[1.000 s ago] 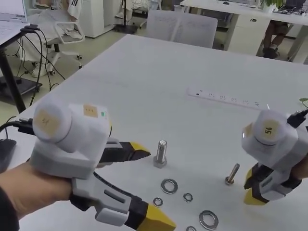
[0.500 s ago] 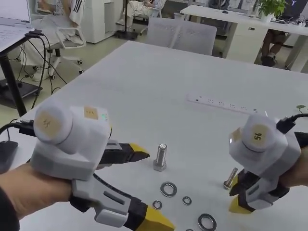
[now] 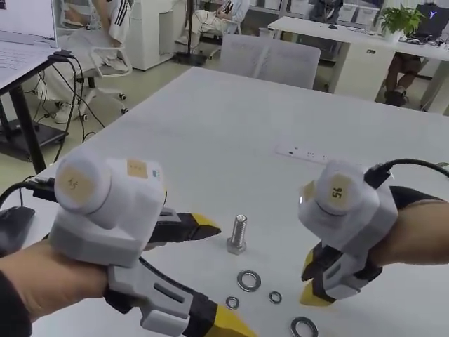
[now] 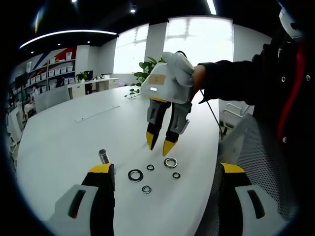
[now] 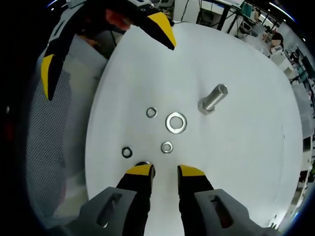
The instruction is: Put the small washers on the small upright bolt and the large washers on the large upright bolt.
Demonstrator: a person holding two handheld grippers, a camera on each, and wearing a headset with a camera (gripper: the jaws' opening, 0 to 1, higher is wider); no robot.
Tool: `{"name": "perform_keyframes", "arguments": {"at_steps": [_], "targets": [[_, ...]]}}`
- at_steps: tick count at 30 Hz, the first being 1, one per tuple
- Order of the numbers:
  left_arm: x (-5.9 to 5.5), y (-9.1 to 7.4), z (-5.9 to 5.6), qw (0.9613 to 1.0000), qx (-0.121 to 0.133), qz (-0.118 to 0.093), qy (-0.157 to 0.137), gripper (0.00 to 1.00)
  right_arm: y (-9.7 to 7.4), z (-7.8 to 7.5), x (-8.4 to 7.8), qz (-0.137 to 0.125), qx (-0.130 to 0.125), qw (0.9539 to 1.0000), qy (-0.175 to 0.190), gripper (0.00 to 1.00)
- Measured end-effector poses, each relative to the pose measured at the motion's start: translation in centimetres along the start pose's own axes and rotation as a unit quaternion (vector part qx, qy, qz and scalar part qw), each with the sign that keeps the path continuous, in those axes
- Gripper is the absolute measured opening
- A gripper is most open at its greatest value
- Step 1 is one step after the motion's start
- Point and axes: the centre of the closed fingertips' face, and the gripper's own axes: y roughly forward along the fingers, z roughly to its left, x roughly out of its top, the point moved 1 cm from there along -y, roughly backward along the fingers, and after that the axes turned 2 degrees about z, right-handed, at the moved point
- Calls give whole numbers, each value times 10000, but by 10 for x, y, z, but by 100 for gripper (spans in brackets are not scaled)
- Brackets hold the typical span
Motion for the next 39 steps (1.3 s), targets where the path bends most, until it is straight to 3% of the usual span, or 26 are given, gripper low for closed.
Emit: {"name": "perform_keyframes", "arguments": {"at_steps": [12,17,26,39], "targets": [[-3,0,-2,10000,-2,33,-16,87,26,3,17,83,123,9998,-164,21],[-3,-1,-2,10000,15,23,-28,86,34,1,15,196,131,9995,-202,21],[-3,-2,-2,10000,23,11,-44,86,38,1,14,267,138,9993,-226,21],[-3,-3,-3,10000,22,24,-62,86,38,-1,14,157,167,9997,-63,18]]}}
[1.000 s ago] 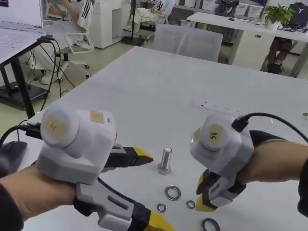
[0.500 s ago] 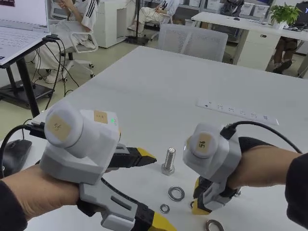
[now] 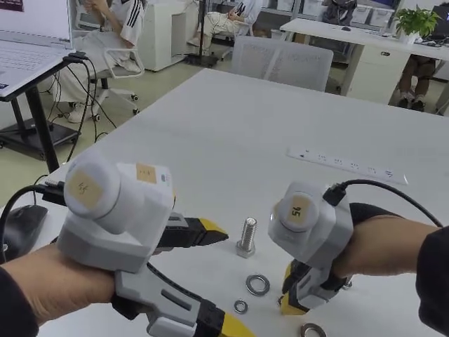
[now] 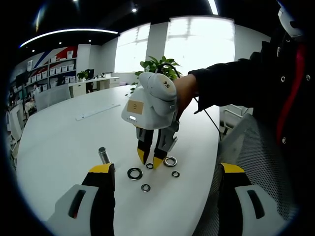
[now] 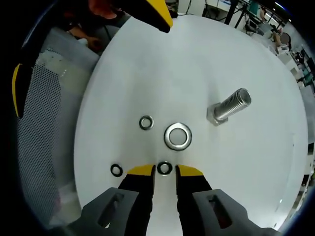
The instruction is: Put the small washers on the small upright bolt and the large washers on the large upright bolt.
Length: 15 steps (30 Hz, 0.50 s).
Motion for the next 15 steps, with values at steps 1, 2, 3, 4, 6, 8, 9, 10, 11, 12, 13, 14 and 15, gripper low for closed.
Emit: {"name": "perform_keyframes", "arguments": {"at_steps": [1,2,3,4,6,8,9,10,11,12,13,14,15], "targets": [[0,0,0,10000,0,-1,-1,86,0,0,0,2,-4,10000,-11,18],[0,0,0,10000,4,-1,-1,86,0,1,0,21,-22,10000,-56,18],[0,0,0,10000,6,-1,-5,86,0,1,0,35,-36,10000,-76,18],[0,0,0,10000,10,-4,-9,86,1,2,0,60,-51,9999,-107,18],[0,0,0,10000,13,-5,-10,86,0,2,0,80,-58,9999,-96,17],[1,-1,1,10000,21,-9,-15,86,0,3,-2,136,-59,9998,-145,17],[0,-1,1,10000,24,-9,-20,86,0,3,-2,146,-57,9998,-149,17],[0,-1,1,10000,25,-10,-18,86,0,3,-2,145,-52,9998,-147,17],[1,-1,1,10000,25,-10,-20,86,0,2,-2,143,-42,9998,-123,17],[1,0,1,10000,24,-10,-16,86,0,2,-2,145,-37,9998,-116,17],[1,0,1,10000,21,-10,-13,86,0,2,-2,147,-36,9998,-118,17],[1,0,1,10000,22,-12,-15,86,0,1,-3,150,-34,9998,-125,17],[1,0,1,10000,23,-11,-15,86,0,1,-3,153,-32,9998,-119,17]]}}
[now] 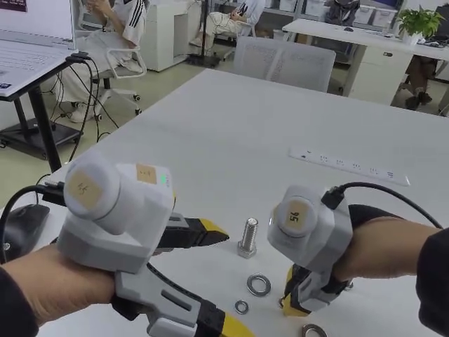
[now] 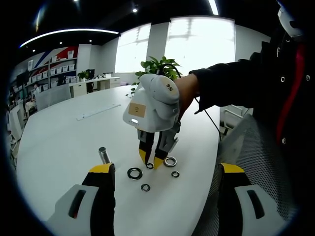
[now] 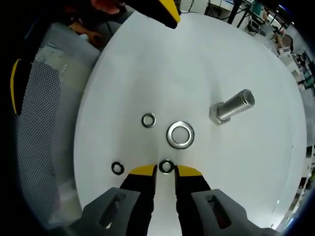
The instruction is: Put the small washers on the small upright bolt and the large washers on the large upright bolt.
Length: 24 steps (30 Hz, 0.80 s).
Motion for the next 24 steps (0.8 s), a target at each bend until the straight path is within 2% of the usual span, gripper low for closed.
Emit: {"name": "perform_keyframes", "arguments": {"at_steps": [24], "targets": [[-1,2,1,10000,18,29,-11,86,-1,-1,-2,-41,-42,10000,33,14]]}}
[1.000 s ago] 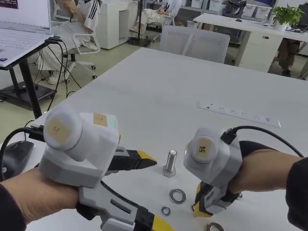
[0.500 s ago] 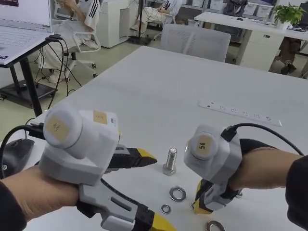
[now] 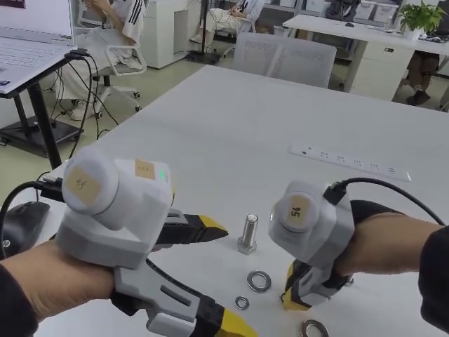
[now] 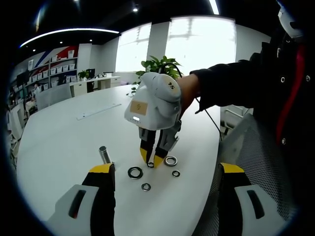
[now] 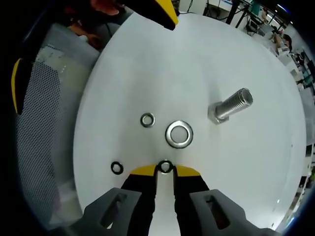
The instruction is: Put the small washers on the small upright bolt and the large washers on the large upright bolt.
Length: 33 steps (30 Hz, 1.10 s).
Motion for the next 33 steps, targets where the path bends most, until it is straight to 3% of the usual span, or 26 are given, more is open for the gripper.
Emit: {"name": "perform_keyframes", "arguments": {"at_steps": [10,33], "targets": [[-1,0,-1,10000,-21,26,13,86,-13,1,-10,-32,25,9999,125,14],[-1,1,-2,10000,-66,53,19,86,-50,-1,-48,44,-232,9990,386,14]]}}
